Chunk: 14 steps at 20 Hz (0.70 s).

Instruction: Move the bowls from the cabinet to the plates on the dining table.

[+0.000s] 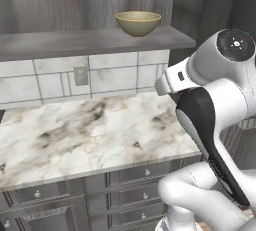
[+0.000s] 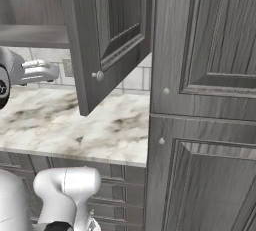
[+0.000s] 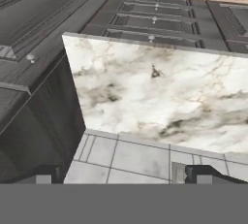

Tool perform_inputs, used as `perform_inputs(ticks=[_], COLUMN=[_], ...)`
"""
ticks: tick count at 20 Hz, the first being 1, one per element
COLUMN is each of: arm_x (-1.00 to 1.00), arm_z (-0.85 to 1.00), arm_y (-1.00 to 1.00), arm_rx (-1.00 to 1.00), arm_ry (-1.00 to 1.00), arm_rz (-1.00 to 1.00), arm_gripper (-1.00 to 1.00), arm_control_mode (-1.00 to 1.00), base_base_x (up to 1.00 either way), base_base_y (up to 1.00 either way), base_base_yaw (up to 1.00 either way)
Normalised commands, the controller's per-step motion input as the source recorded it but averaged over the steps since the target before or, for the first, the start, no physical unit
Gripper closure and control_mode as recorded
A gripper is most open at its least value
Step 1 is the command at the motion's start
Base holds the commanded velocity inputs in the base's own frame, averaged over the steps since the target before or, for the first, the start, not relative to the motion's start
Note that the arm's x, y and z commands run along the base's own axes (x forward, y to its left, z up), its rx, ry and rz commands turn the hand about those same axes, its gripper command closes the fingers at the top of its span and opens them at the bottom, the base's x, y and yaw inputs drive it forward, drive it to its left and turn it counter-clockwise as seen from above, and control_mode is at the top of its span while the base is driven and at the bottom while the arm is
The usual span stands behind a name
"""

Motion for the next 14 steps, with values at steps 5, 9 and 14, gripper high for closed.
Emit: perform_inputs(ticks=[5, 9, 14], arm_x=[-0.27, -0.01, 0.16], arm_z=[0.01, 0.14, 0.02], arm_y=[0.0, -0.01, -0.16], arm_rx=[-0.17, -0.12, -0.08], arm_ry=[-0.08, -0.06, -0.02], arm_rz=[0.08, 0.14, 0.18], arm_gripper=[-1.0, -1.0, -1.0], arm_control_mode=[-1.0, -1.0, -1.0], base_base_x=[0.0, 0.0, 0.0], base_base_y=[0.0, 0.0, 0.0], base_base_yaw=[0.0, 0.0, 0.0])
